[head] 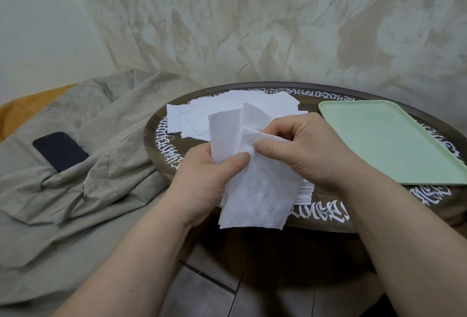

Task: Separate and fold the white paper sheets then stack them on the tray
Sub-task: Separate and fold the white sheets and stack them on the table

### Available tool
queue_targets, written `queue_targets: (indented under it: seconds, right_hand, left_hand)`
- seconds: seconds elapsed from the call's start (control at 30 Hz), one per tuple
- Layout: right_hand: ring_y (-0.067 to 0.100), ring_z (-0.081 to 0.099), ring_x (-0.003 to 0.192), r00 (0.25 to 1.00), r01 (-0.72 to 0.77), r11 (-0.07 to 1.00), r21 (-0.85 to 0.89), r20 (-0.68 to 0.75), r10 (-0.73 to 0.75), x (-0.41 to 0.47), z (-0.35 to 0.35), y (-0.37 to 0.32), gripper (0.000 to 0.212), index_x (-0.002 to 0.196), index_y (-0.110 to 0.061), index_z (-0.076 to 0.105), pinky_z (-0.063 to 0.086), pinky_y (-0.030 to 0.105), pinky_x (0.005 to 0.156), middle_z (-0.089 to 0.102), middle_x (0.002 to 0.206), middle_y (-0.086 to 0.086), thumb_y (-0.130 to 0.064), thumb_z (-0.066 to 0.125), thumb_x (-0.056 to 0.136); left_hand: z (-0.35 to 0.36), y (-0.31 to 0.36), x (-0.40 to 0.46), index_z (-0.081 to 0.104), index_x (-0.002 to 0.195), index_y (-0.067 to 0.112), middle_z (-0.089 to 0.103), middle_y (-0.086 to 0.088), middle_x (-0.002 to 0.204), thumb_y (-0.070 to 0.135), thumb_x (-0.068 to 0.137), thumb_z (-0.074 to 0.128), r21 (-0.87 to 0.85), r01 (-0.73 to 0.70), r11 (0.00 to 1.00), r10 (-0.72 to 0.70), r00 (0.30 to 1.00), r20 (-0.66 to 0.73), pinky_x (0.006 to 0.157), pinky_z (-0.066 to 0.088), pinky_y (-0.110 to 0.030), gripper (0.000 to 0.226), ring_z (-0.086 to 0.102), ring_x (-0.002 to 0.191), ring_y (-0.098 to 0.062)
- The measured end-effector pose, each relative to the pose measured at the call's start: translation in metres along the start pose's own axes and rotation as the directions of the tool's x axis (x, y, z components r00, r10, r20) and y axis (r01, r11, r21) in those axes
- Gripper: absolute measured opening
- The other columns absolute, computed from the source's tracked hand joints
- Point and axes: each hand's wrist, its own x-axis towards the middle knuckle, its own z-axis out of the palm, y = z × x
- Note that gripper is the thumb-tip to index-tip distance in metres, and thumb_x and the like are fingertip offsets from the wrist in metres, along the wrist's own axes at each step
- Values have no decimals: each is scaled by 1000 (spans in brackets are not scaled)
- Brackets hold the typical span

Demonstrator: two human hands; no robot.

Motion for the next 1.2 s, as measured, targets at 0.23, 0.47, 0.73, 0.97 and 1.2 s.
queue_targets:
  seconds: [0.23, 0.47, 0.73, 0.97, 1.2]
  right_hand:
    - [8, 56, 66, 995, 51, 993, -106, -78, -60, 1, 6, 1, 7, 72, -16, 68, 45, 27, 65, 67, 73, 5, -14, 72, 78]
    - [9, 49, 97, 920, 316, 857, -406, -91, -382, 2, 15, 2, 29, 102, -27, 69, 35, 10, 81, 53, 96, -12, -18, 77, 75]
    - [20, 53, 82, 830, 444, 735, -512, -76, -553, 3, 19, 0, 5, 75, -19, 67, 37, 18, 72, 62, 81, -3, -18, 68, 71]
    - [22, 54, 75, 914, 352, 786, -509, 7, -405, 5, 13, 9, 7, 79, -13, 66, 37, 31, 68, 62, 77, 2, -20, 69, 77]
    - [13, 51, 70, 909, 375, 807, -456, 11, -417, 4, 17, 10, 3, 78, -14, 64, 39, 28, 64, 60, 76, -3, -13, 67, 78]
  left_hand:
    - [4, 4, -1, 74, 90, 14, 77, -6, 88, 8, 89, 67, 45, -16, 999, 18, 999, -44, 57, 54, -25, 10, 73, 78, -19]
    - [2, 2, 0, 79, 84, 17, 77, -10, 91, 8, 94, 61, 147, -28, 989, 41, 996, -84, 82, 58, -45, 22, 73, 89, -28]
    - [3, 2, 0, 79, 80, 22, 77, -8, 90, 12, 91, 66, 152, -32, 988, 51, 991, -127, 88, 56, -52, 20, 73, 89, -27]
    - [1, 4, 1, 76, 86, 12, 76, -12, 95, 7, 87, 65, -58, -25, 998, 19, 996, -92, 79, 58, -38, 12, 72, 88, -24]
    - [0, 14, 1, 71, 110, 8, 73, -12, 103, 34, 81, 67, -177, 58, 982, -72, 995, -74, 59, 54, -26, 39, 69, 83, -20]
